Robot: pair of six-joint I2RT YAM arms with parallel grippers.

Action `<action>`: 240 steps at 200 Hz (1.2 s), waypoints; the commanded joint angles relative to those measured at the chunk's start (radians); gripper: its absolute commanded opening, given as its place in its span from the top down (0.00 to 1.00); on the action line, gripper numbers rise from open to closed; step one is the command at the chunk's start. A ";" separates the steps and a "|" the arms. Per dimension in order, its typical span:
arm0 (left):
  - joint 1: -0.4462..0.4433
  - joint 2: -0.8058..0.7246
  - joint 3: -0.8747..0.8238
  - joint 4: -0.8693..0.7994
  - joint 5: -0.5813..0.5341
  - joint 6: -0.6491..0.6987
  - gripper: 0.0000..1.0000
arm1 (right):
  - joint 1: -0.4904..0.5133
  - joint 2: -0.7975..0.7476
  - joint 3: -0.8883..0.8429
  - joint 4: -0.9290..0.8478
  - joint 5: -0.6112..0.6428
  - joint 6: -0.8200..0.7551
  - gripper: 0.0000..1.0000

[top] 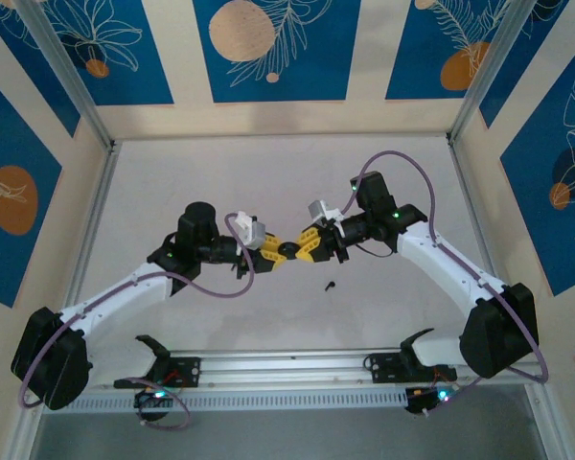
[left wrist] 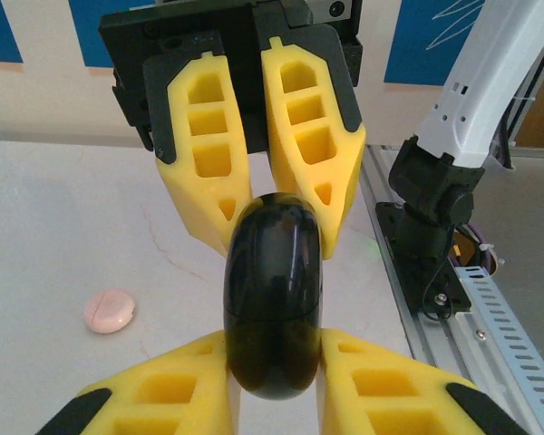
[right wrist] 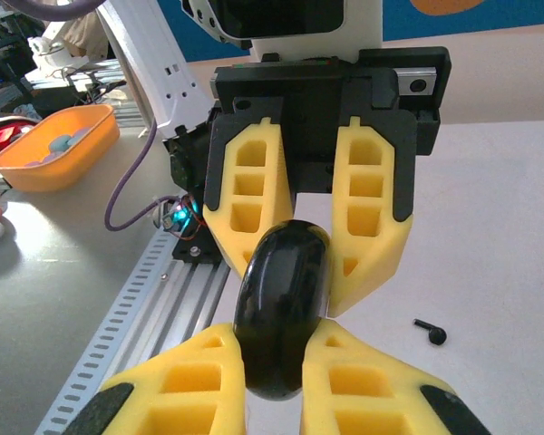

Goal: Insert the wireless bluetooth earbuds into the charging case

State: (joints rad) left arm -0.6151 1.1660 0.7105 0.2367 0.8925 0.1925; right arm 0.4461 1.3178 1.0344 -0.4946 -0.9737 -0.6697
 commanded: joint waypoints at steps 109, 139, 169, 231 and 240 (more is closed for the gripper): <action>-0.003 -0.022 0.036 -0.015 0.049 0.008 0.72 | 0.024 0.043 0.044 0.024 0.049 0.021 0.85; -0.003 -0.030 0.034 -0.023 0.034 0.016 0.81 | 0.023 0.038 0.048 0.026 0.065 0.035 0.82; -0.003 -0.049 0.033 -0.070 -0.026 0.052 0.84 | 0.024 0.007 0.040 0.046 0.137 0.104 0.65; -0.003 -0.060 -0.009 0.022 -0.050 0.015 0.84 | 0.035 -0.057 -0.005 0.129 0.202 0.179 0.53; -0.003 -0.057 -0.009 0.029 -0.050 0.010 0.84 | 0.044 -0.055 0.002 0.129 0.201 0.180 0.52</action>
State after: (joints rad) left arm -0.6109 1.1217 0.7124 0.2073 0.8173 0.2150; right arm 0.4759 1.2743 1.0431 -0.3996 -0.8021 -0.5201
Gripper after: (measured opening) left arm 0.165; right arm 0.473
